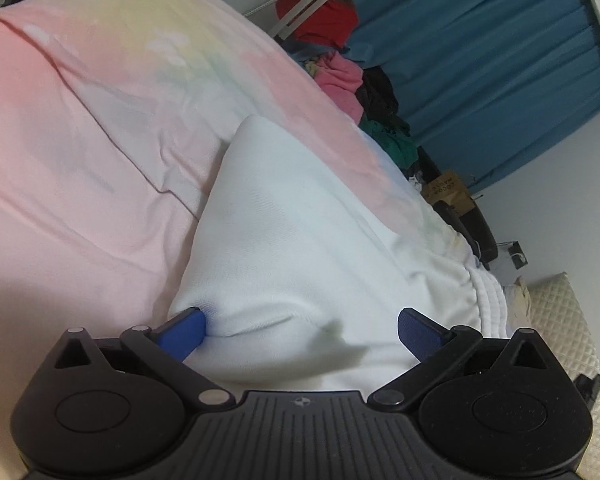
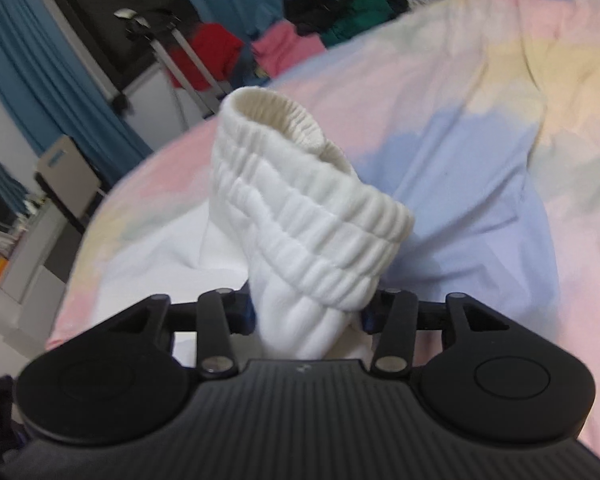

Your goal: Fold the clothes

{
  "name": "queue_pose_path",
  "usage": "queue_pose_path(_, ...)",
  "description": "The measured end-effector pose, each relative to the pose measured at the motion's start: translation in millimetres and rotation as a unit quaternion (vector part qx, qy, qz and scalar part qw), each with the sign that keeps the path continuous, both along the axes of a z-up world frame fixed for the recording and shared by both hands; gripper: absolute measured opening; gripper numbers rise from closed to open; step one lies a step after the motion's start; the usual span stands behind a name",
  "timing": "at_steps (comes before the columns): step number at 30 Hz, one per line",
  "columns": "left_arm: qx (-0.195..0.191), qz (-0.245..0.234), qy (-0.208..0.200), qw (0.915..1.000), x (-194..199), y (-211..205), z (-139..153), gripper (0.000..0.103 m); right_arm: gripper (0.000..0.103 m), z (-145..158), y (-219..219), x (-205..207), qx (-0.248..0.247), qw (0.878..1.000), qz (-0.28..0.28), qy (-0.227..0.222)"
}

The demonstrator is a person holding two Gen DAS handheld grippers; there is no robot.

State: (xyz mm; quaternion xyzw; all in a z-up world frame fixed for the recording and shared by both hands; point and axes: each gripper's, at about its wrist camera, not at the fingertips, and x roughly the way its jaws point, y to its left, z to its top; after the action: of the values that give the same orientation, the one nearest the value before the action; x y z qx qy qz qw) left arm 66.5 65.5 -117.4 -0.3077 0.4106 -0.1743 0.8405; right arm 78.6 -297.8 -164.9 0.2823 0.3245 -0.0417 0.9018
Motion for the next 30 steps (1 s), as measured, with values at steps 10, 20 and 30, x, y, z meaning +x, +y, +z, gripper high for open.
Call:
queue_pose_path(10,0.039,0.003,-0.034,0.9986,-11,-9,14,0.100,0.057,7,-35,-16,0.111,0.993,-0.034,-0.019)
queue_pose_path(20,0.129,-0.006,-0.049,0.9904,7,-27,3,0.101,0.065,-8,-34,-1,0.071,0.997,-0.020,0.002)
queue_pose_path(30,0.140,0.026,-0.038,0.9891,15,-18,-9,0.069,0.052,-3,-19,8,0.072,0.996,0.047,-0.038)
